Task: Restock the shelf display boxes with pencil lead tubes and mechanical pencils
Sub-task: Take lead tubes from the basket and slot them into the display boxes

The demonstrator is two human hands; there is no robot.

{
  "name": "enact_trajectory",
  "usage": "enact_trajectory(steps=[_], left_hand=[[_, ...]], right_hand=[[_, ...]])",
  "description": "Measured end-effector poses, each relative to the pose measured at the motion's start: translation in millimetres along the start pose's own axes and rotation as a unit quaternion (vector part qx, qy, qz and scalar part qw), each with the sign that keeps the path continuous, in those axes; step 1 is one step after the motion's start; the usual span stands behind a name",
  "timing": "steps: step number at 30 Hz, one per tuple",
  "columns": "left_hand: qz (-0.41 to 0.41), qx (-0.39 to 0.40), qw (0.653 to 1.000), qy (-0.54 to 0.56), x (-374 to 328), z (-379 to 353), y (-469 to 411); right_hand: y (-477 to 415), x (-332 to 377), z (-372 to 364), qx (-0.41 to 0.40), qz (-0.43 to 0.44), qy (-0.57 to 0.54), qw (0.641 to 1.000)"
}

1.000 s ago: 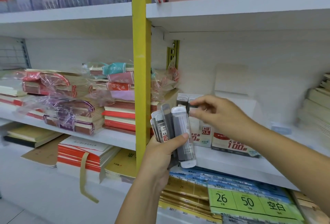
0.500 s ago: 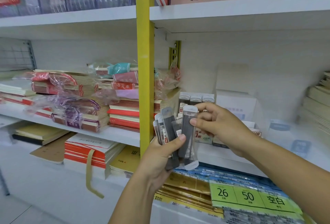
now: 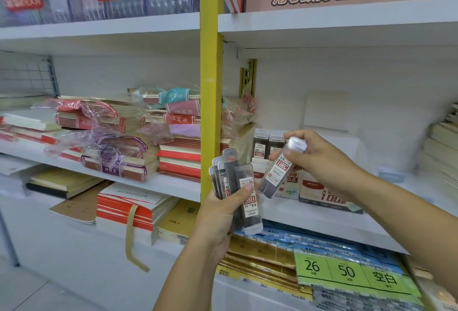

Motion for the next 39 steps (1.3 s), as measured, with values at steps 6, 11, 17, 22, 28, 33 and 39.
enact_trajectory(steps=[6, 11, 17, 22, 28, 33, 39], left_hand=[[-0.012, -0.017, 1.0, 0.021, -3.5, 6.9, -4.6], [-0.016, -0.028, 0.999, 0.013, -4.2, 15.0, -9.4], [-0.012, -0.024, 1.0, 0.003, -2.9, 17.3, -13.6], [-0.011, -0.015, 1.0, 0.003, -3.4, 16.0, -12.9], [-0.01, -0.014, 1.0, 0.005, -4.5, 18.3, -11.4], [-0.011, -0.011, 1.0, 0.006, -6.8, 17.5, -10.4], [-0.009, -0.007, 1.0, 0.007, -7.0, 15.9, -9.5]], right_hand=[[-6.7, 8.7, 13.6, -0.056, 0.025, -0.082, 0.995], [-22.8, 48.1, 24.7, -0.155, 0.152, 0.07, 0.974], [-47.2, 67.7, -1.2, -0.168, 0.242, 0.277, 0.914], [-65.1, 54.7, -13.7, -0.16, 0.221, 0.34, 0.9], [-76.9, 48.9, -9.1, -0.174, 0.204, 0.279, 0.922], [-78.5, 44.6, -5.6, -0.176, 0.2, 0.253, 0.93], [-76.0, 50.8, -7.8, -0.18, 0.233, 0.272, 0.916]])
Point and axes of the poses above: each hand's wrist, its own y-axis away from the middle knuckle, its own z-axis out of the back of the hand, x = y × z, the point moved 7 cm from there along -y, towards the middle knuckle, and after that the axes turned 9 degrees about -z, right-handed, at the moved point
